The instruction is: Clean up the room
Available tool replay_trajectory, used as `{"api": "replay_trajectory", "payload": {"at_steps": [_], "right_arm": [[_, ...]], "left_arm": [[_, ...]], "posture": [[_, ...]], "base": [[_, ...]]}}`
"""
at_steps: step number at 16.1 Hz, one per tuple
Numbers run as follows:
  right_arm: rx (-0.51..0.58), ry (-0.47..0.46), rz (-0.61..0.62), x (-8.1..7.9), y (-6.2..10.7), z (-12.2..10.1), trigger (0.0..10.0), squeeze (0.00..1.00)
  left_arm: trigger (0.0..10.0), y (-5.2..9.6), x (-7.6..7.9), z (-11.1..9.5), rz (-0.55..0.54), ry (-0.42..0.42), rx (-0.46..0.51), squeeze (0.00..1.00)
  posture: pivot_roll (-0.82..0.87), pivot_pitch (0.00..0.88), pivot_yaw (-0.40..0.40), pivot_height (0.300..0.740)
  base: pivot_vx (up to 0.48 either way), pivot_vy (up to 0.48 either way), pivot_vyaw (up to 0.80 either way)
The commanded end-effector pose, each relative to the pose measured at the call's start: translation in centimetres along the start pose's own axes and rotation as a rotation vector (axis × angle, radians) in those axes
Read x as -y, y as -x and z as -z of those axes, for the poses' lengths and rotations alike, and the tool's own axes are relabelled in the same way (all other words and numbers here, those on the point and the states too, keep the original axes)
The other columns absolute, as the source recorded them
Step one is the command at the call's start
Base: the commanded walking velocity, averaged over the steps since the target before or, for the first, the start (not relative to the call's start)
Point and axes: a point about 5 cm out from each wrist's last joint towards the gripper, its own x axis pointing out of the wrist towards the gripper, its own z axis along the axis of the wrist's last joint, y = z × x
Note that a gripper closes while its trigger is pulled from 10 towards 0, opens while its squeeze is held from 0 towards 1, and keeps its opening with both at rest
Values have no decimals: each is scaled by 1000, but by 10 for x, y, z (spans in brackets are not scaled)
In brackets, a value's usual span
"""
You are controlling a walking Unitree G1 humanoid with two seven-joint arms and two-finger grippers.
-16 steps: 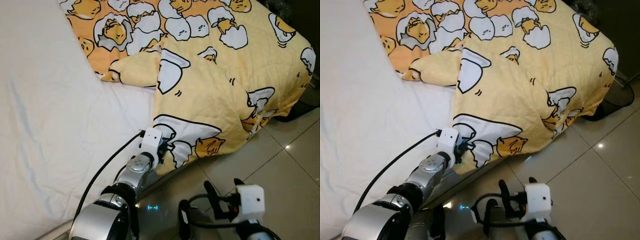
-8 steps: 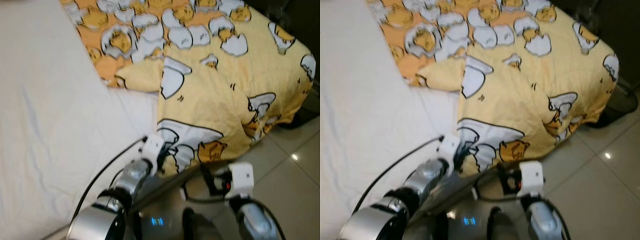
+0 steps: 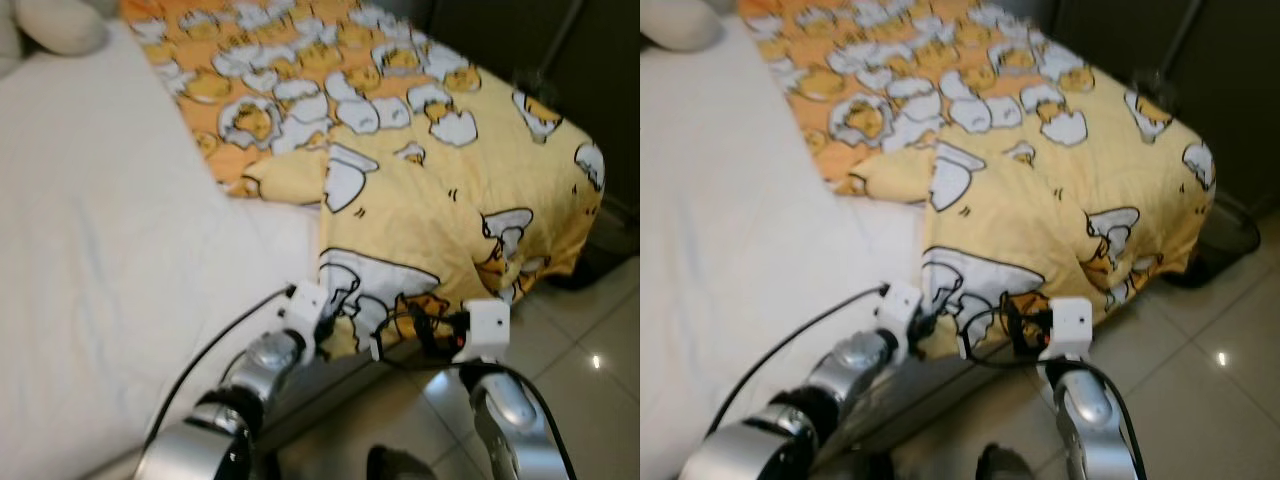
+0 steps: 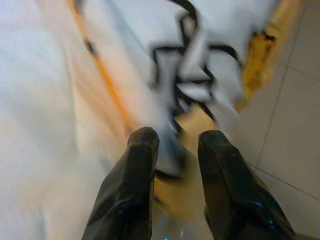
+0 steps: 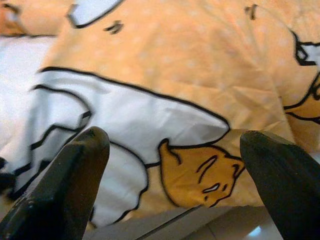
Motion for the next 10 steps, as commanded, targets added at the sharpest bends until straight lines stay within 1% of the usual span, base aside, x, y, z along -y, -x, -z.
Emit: {"api": "replay_trajectory", "payload": {"at_steps": [1,2,4,6,7,8,9,10], "right_arm": [[-13,-1,-8,0,2,5,10000,0],[-15,3,-11,1,2,6,10000,0],[-25,14,-19,3,4,8,10000,0],[-25,22,-23,5,7,9,10000,0],[-17,26,-17,6,7,8,10000,0],[1,23,-3,6,7,5,10000,0],[20,22,14,7,10,3,10000,0],[50,24,47,10,14,-1,10000,0]], "left_arm": [[10000,1,11,12,31,-16,-38,0],[10000,1,15,13,39,-20,-38,0],[10000,-1,22,12,44,-1,-33,0],[10000,-2,25,8,32,5,-9,0],[10000,-4,22,0,16,25,25,0],[10000,-4,17,-8,-10,50,63,0],[10000,-3,9,-22,-29,102,159,0],[10000,1,-1,-38,-37,169,292,0]], "posture": [[-65,18,10,740],[-68,19,3,740],[-70,21,-8,740],[-70,26,-14,740],[-70,34,-13,740],[-69,36,-11,740],[-64,42,-8,740],[-63,44,-9,740]], "base": [[-480,0,0],[-480,0,0],[-480,0,0],[0,0,0],[0,0,0],[0,0,0],[0,0,0],[326,0,0]]}}
